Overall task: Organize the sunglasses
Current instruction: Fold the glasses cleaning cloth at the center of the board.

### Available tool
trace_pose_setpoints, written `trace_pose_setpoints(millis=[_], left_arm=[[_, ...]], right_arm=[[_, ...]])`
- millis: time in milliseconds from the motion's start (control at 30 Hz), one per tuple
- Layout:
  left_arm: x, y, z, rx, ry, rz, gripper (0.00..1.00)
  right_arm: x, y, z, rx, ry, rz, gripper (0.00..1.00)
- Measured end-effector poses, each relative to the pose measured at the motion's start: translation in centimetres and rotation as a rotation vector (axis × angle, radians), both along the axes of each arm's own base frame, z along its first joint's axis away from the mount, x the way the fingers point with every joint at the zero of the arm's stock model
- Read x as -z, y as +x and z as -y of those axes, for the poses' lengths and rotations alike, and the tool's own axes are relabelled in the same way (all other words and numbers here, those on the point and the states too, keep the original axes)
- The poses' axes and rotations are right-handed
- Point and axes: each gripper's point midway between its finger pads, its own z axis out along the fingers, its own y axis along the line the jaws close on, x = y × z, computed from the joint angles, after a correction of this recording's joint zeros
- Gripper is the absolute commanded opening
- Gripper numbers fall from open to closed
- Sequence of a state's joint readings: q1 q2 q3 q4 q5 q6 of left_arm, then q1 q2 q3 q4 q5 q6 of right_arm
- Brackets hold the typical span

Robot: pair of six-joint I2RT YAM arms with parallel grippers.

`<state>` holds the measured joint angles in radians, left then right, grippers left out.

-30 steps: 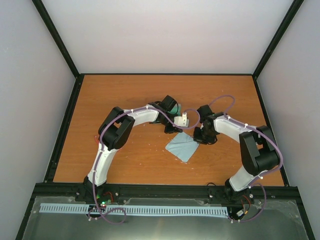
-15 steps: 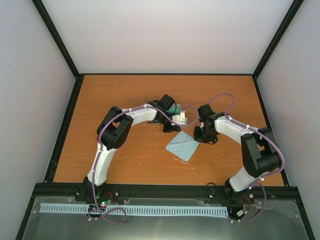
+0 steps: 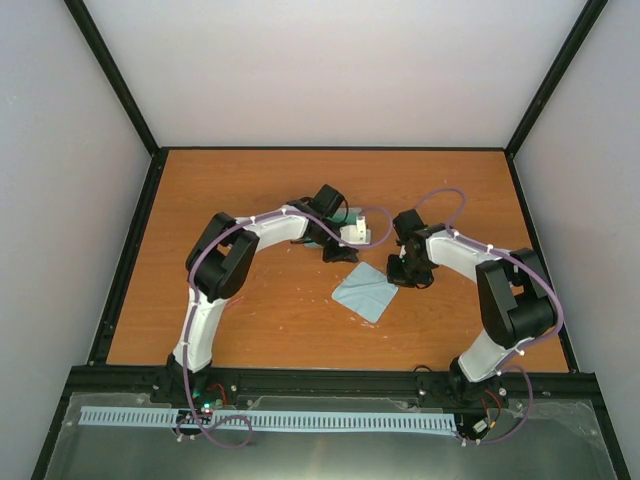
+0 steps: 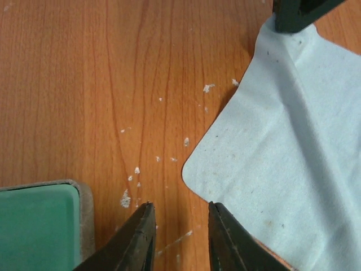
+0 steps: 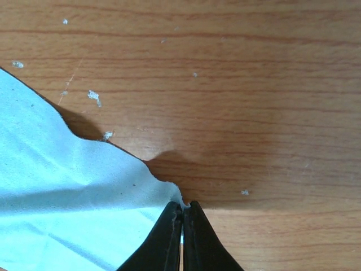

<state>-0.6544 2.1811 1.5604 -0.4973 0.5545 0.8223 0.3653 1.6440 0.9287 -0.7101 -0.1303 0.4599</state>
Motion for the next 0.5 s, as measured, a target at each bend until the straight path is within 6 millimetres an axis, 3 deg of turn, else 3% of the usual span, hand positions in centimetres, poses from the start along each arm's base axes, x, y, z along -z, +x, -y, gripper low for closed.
trace_pose_setpoints(millis=[167, 500], left_arm=[[0.0, -0.8, 0.7, 0.025, 0.0, 0.003, 0.36], [1.1, -1.5, 2.2, 0.057, 0.008, -0.006, 0.3]], right_arm=[[0.0, 0.1, -0.1, 0.0, 0.004, 0.003, 0.03], [0.6, -0.4, -0.1, 0.017, 0.02, -0.003, 0.03]])
